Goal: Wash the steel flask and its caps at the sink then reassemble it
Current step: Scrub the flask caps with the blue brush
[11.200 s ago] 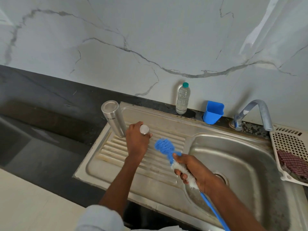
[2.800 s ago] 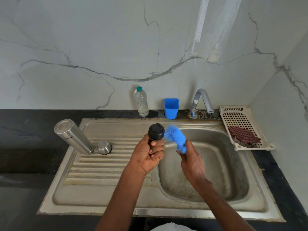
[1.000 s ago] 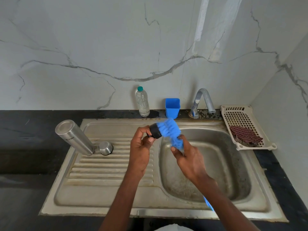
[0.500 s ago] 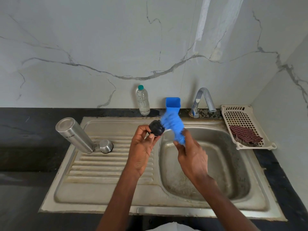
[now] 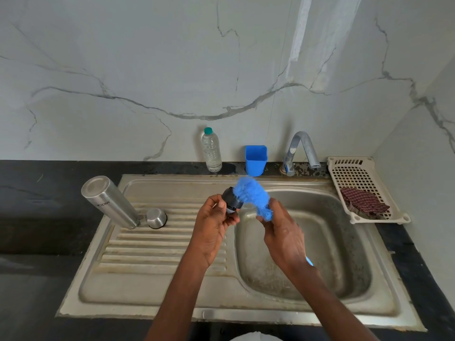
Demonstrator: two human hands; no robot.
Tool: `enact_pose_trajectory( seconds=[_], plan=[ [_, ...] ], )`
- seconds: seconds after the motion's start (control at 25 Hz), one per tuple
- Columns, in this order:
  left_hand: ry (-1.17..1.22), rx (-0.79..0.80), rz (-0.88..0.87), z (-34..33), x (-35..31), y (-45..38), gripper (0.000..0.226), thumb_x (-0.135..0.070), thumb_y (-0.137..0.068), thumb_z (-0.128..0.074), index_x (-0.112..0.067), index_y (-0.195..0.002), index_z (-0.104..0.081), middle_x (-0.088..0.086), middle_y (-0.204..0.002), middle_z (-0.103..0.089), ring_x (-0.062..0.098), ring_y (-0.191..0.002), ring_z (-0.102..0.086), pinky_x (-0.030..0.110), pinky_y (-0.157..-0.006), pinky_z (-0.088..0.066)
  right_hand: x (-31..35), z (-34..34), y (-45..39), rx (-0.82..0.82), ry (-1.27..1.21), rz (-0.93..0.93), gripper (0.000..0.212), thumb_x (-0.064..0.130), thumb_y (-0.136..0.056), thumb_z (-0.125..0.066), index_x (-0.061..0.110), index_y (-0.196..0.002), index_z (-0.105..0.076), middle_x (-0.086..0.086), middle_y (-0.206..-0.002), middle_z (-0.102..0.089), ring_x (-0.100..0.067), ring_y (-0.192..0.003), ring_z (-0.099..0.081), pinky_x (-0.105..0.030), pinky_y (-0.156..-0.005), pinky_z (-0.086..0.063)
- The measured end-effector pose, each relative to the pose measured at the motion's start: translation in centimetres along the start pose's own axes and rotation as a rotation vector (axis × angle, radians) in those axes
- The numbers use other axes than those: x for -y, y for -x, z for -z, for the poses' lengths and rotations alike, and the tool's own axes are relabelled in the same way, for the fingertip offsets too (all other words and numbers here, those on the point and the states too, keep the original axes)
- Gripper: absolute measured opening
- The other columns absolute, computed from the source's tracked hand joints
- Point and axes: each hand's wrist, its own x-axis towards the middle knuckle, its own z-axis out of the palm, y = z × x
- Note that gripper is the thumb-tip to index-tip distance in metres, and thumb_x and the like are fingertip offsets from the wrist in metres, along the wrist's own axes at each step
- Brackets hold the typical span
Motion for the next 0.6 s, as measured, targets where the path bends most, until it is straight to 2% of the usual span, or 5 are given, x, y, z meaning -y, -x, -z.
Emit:
enact_pose_trajectory(
  seconds=[0.16,0.28,0.4,0.48,0.6],
  plan=[
    [-0.568,-0.051,-0.250,0.3,-0.4,-0.3,0.011,-0.016,-0.097,-0.064,-0.016,-0.106,-0.057,0.005,-0.100,-0.069,0.021,-0.085,-0.069,0.038,-0.080,-0.060,-0.3,0.3,0.3,0.064,-0.036,-0.089,0.036,0.028,-0.101,-0.063,0.031,-0.133,-0.046,0.017,-0.104,-0.061,-0.011,-0.075,-0.058,-0.037,-0.059,-0.053],
    [-0.996,-0.076,-0.371,0.8,-0.6,-0.5,0.026,0.001,-0.094,-0.066,-0.023,-0.098,-0.054,-0.006,-0.090,-0.064,0.012,-0.080,-0.061,0.037,-0.071,-0.051,-1.0,0.9,1.1,0.138,0.018,-0.150,0.040,0.041,-0.100,-0.063,0.036,-0.136,-0.047,0.020,-0.101,-0.064,-0.009,-0.072,-0.057,-0.033,-0.062,-0.050],
    [-1.062,0.106,-0.430,0.8,-0.6,-0.2,0.033,0.010,-0.089,-0.063,-0.021,-0.096,-0.054,-0.006,-0.096,-0.064,0.017,-0.086,-0.061,0.042,-0.073,-0.053,-1.0,2.0,0.1,0.216,0.075,-0.246,0.045,0.043,-0.100,-0.061,0.039,-0.142,-0.048,0.011,-0.100,-0.069,-0.018,-0.087,-0.066,-0.033,-0.071,-0.046],
    [-1.033,0.180,-0.425,0.5,-0.8,0.3,0.033,0.010,-0.088,-0.063,-0.020,-0.097,-0.055,-0.007,-0.099,-0.064,0.019,-0.089,-0.063,0.037,-0.076,-0.053,-1.3,2.8,-0.2,0.239,0.111,-0.298,0.049,0.049,-0.099,-0.059,0.041,-0.145,-0.045,0.004,-0.101,-0.071,-0.025,-0.093,-0.069,-0.035,-0.074,-0.047],
    [-1.039,0.196,-0.353,0.4,-1.1,0.3,0.028,0.002,-0.092,-0.068,-0.022,-0.098,-0.054,-0.009,-0.092,-0.065,0.010,-0.081,-0.062,0.025,-0.073,-0.048,-0.9,4.1,0.8,0.198,0.074,-0.224,0.051,0.072,-0.097,-0.044,0.045,-0.140,-0.040,0.010,-0.082,-0.069,-0.014,-0.070,-0.067,-0.035,-0.069,-0.052]
  ],
)
